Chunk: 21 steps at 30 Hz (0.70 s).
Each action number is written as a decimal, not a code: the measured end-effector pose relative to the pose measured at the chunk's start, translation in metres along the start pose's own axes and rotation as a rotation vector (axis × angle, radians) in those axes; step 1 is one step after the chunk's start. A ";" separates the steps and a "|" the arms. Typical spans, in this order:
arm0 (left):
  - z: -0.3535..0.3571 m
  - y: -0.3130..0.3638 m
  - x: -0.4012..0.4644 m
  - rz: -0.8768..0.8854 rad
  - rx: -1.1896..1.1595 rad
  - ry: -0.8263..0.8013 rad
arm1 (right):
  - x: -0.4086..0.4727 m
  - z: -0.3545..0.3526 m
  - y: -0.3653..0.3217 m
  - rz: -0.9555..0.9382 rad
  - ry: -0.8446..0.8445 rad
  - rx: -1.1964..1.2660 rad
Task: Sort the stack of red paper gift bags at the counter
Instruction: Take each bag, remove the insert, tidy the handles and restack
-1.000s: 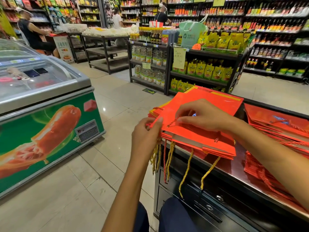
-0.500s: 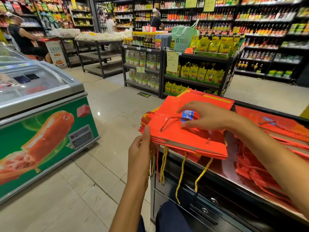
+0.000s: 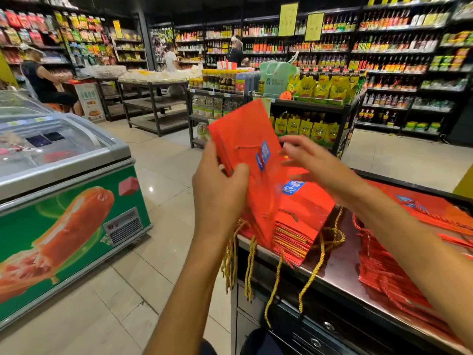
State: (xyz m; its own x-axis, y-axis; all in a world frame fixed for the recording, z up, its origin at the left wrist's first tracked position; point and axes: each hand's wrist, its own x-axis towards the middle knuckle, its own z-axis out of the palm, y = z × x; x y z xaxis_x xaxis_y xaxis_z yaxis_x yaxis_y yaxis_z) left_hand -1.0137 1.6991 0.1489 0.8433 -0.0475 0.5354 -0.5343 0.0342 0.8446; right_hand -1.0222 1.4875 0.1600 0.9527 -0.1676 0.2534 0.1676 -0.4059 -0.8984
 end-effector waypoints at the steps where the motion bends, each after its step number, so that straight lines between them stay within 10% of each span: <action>1: 0.002 0.008 0.006 0.089 0.108 -0.039 | 0.004 -0.005 -0.007 0.028 0.054 0.095; 5: 0.013 0.009 0.008 0.402 0.526 -0.309 | 0.017 -0.031 -0.011 0.125 0.207 0.300; 13: 0.041 -0.048 -0.051 0.543 0.825 -0.698 | 0.008 -0.009 0.038 0.095 -0.277 -0.772; 21: -0.021 -0.080 -0.065 0.530 0.728 -0.257 | -0.003 0.004 0.040 -0.022 -0.321 -0.951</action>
State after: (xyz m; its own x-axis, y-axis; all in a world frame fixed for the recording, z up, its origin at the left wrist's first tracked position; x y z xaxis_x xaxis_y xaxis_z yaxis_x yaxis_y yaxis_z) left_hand -1.0243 1.7206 0.0461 0.4867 -0.4271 0.7620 -0.8238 -0.5146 0.2377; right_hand -1.0173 1.4750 0.1222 0.9986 0.0418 0.0316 0.0472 -0.9789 -0.1990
